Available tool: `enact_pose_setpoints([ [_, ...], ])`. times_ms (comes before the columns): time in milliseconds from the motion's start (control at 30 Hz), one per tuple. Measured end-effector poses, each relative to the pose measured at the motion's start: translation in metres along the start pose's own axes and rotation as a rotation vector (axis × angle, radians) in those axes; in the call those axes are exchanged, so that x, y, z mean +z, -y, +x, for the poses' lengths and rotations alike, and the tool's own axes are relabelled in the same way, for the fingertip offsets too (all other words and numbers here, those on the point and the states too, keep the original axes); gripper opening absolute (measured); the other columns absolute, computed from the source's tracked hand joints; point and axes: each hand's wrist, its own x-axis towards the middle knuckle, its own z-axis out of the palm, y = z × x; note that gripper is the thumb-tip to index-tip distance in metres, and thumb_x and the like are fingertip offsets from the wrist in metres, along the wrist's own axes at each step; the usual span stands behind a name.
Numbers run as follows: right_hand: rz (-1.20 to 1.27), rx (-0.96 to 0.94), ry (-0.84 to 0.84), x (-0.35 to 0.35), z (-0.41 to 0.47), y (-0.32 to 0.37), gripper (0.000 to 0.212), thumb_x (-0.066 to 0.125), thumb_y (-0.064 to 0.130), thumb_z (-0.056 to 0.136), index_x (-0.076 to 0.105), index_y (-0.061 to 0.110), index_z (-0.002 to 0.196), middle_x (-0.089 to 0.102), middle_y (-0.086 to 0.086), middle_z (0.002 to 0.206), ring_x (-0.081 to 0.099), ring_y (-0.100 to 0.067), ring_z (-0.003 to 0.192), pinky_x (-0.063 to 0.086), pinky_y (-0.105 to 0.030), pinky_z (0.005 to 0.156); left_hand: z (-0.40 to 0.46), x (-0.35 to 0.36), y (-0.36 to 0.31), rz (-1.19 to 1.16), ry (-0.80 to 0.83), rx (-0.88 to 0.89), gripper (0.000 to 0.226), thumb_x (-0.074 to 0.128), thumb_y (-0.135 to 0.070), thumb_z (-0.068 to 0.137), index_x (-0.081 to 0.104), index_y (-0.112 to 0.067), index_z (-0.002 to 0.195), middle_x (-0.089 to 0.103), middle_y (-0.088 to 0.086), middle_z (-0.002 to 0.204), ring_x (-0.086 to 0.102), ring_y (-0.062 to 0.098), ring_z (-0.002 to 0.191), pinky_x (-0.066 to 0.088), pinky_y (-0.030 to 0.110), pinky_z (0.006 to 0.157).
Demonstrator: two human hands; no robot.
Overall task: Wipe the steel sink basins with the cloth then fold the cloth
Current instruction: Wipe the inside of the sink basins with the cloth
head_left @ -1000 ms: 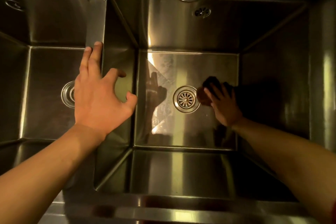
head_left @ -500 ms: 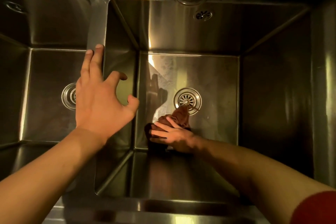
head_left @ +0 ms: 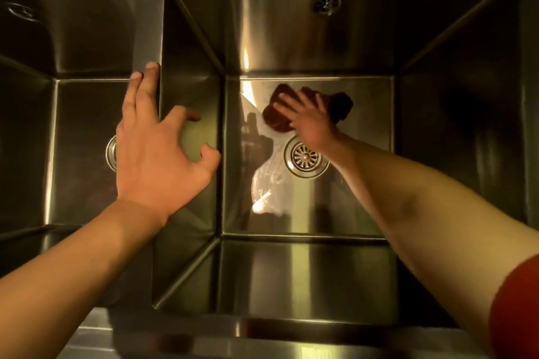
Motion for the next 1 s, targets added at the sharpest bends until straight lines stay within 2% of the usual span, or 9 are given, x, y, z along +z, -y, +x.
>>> enact_pose_setpoints([
  [100, 0.048, 0.192, -0.079, 0.006, -0.031, -0.06, 0.08, 0.062, 0.012, 0.091, 0.026, 0.037, 0.158, 0.021, 0.002, 0.168, 0.017, -0.038, 0.153, 0.019, -0.069, 0.115, 0.0, -0.001, -0.001, 0.006, -0.008, -0.007, 0.048, 0.06, -0.046, 0.075, 0.069, -0.02, 0.114, 0.009, 0.007, 0.173, 0.004, 0.028, 0.16, 0.026, 0.051, 0.12],
  [200, 0.068, 0.344, -0.098, 0.022, -0.082, -0.09, 0.077, 0.059, 0.022, 0.095, 0.019, 0.034, 0.161, 0.019, -0.003, 0.169, 0.014, -0.042, 0.153, 0.018, -0.065, 0.119, 0.001, -0.002, -0.001, 0.003, -0.004, -0.007, 0.048, 0.06, -0.045, 0.075, 0.07, -0.019, 0.114, 0.009, 0.008, 0.173, 0.004, 0.028, 0.16, 0.025, 0.052, 0.121],
  [400, 0.038, 0.336, -0.067, 0.067, -0.166, -0.037, 0.092, 0.062, 0.014, 0.088, 0.011, 0.035, 0.162, 0.01, -0.003, 0.17, 0.011, -0.043, 0.152, 0.016, -0.069, 0.118, 0.001, -0.004, -0.001, -0.007, 0.007, -0.003, 0.048, 0.06, -0.045, 0.074, 0.07, -0.018, 0.113, 0.01, 0.008, 0.173, 0.003, 0.028, 0.16, 0.026, 0.056, 0.12],
  [533, -0.001, -0.074, 0.053, 0.099, -0.218, -0.013, 0.086, 0.044, 0.014, 0.09, 0.005, 0.04, 0.161, -0.001, 0.004, 0.171, -0.005, -0.035, 0.156, 0.017, -0.073, 0.114, 0.001, -0.004, -0.001, -0.008, 0.01, -0.005, 0.05, 0.06, -0.045, 0.073, 0.071, -0.017, 0.114, 0.01, 0.009, 0.173, 0.004, 0.028, 0.16, 0.028, 0.058, 0.12],
  [667, -0.106, -0.597, 0.154, 0.094, -0.21, 0.003, 0.085, 0.059, 0.019, 0.094, 0.011, 0.036, 0.162, -0.001, 0.005, 0.171, 0.002, -0.037, 0.156, 0.02, -0.075, 0.113, 0.001, -0.003, 0.0, -0.006, 0.007, 0.001, 0.05, 0.06, -0.044, 0.074, 0.071, -0.017, 0.114, 0.01, 0.009, 0.173, 0.003, 0.028, 0.16, 0.026, 0.057, 0.121],
  [767, -0.068, -0.747, 0.137, 0.084, -0.181, 0.028, 0.077, 0.059, 0.02, 0.098, 0.018, 0.036, 0.161, 0.005, 0.006, 0.171, -0.003, -0.034, 0.156, 0.016, -0.075, 0.114, 0.001, -0.003, 0.0, -0.007, 0.012, -0.008, 0.05, 0.06, -0.045, 0.074, 0.071, -0.018, 0.115, 0.009, 0.008, 0.173, 0.002, 0.027, 0.161, 0.026, 0.058, 0.121],
  [867, 0.097, -0.732, 0.114, 0.07, -0.149, 0.069, 0.056, 0.045, 0.021, 0.102, 0.037, 0.028, 0.156, 0.02, 0.003, 0.169, 0.003, -0.028, 0.157, 0.006, -0.067, 0.121, 0.001, -0.003, 0.0, -0.009, 0.01, -0.007, 0.049, 0.06, -0.044, 0.075, 0.07, -0.018, 0.115, 0.009, 0.008, 0.173, 0.002, 0.027, 0.161, 0.028, 0.058, 0.12],
  [933, 0.059, -0.741, 0.119, 0.065, -0.123, 0.097, 0.059, 0.052, 0.021, 0.097, 0.041, 0.026, 0.155, 0.024, 0.001, 0.167, 0.008, -0.029, 0.156, 0.0, -0.064, 0.122, 0.001, -0.003, 0.0, -0.012, 0.009, -0.011, 0.048, 0.061, -0.043, 0.075, 0.07, -0.018, 0.115, 0.009, 0.008, 0.173, 0.002, 0.026, 0.161, 0.029, 0.058, 0.12],
  [1000, -0.027, -0.721, 0.17, 0.071, -0.1, 0.121, 0.063, 0.062, 0.021, 0.092, 0.044, 0.031, 0.152, 0.031, 0.003, 0.163, 0.017, -0.032, 0.153, 0.009, -0.071, 0.118, 0.001, -0.003, 0.0, -0.012, 0.003, -0.012, 0.046, 0.063, -0.042, 0.074, 0.07, -0.018, 0.114, 0.01, 0.008, 0.173, 0.002, 0.026, 0.161, 0.028, 0.056, 0.12],
])
